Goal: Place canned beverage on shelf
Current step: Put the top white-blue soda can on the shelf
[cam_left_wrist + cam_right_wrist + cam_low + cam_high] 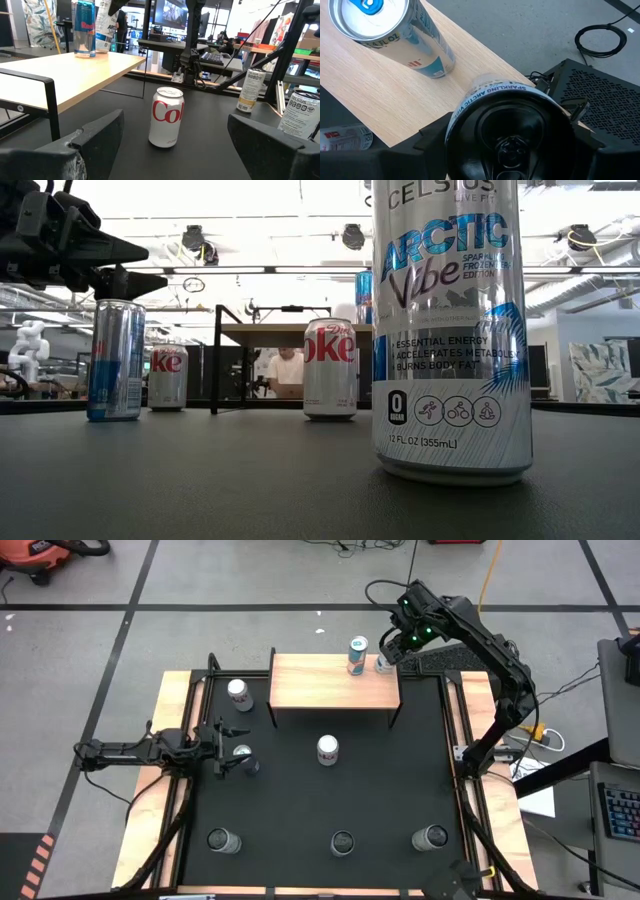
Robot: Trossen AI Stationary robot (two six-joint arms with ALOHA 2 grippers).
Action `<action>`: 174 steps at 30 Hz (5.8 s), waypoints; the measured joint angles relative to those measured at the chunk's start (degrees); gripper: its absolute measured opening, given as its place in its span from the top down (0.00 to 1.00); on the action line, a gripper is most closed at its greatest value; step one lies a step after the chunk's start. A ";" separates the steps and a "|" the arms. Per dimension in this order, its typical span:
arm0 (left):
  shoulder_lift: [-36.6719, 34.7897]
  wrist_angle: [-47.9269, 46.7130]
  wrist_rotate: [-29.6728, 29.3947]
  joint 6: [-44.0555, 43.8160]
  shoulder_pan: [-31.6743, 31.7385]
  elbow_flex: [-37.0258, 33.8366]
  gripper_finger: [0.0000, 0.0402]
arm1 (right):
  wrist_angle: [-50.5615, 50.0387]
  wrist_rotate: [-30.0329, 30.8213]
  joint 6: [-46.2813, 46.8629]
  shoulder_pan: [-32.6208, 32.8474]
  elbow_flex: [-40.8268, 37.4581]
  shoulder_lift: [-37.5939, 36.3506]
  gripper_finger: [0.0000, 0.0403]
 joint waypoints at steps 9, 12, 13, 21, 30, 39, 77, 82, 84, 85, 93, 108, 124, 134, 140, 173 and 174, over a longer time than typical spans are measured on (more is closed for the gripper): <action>-0.01 0.00 0.00 0.00 -0.01 0.00 0.10 | 0.02 -0.04 0.03 0.02 -0.04 0.02 0.37; 0.01 -0.01 0.00 0.00 0.00 0.00 0.10 | 0.02 -0.07 0.05 0.02 -0.04 0.04 0.37; 0.01 0.00 0.00 0.00 -0.01 0.00 0.10 | 0.02 -0.07 0.05 0.02 -0.04 0.04 0.37; 0.02 0.00 0.00 0.00 -0.01 0.01 0.10 | -3.06 -0.21 0.08 -0.06 0.99 0.13 0.37; 0.00 0.01 0.00 0.00 0.00 0.00 0.10 | -6.51 -0.29 1.32 -0.11 6.71 0.19 0.37; 0.02 -0.01 0.00 0.00 0.00 0.00 0.10 | -7.93 -0.20 1.45 0.04 6.92 3.16 0.37; 0.02 -0.01 0.00 0.00 -0.01 0.01 0.10 | -8.99 -0.22 0.03 0.04 6.80 4.20 0.26; 0.02 -0.01 0.00 0.00 0.02 0.00 0.10 | -12.63 -0.25 -0.20 0.04 6.82 3.76 0.26; 0.00 -0.03 0.00 0.00 0.00 0.02 0.10 | -13.41 -0.26 -0.38 0.04 6.82 2.99 0.26; 0.01 -0.03 0.00 0.00 -0.01 0.02 0.10 | -13.61 -0.26 -0.39 0.04 6.82 2.54 0.26; 0.01 -0.03 0.00 0.00 -0.01 0.02 0.10 | -12.98 2.58 -1.52 0.04 6.91 -1.19 0.27; -0.01 -0.03 0.00 0.00 -0.01 0.02 0.10 | -1.06 13.47 0.02 -1.21 6.91 -1.55 0.54; -0.01 -0.03 0.00 0.00 0.01 0.02 0.10 | 5.11 13.28 0.03 -3.48 6.91 -1.26 0.80; 0.00 -0.03 0.00 0.00 0.00 0.02 0.10 | 5.23 13.29 0.08 -3.48 6.91 0.63 0.92; -0.01 -0.03 0.00 0.00 -0.01 0.02 0.10 | 5.53 13.27 0.56 -3.48 6.91 0.57 0.94; 0.01 -0.03 0.02 0.00 0.00 0.02 0.10 | 2.12 2.87 2.11 -3.34 6.89 0.57 0.95; -0.01 -0.03 0.00 0.00 -0.01 0.02 0.10 | 2.10 2.85 2.48 -3.34 6.88 0.57 0.95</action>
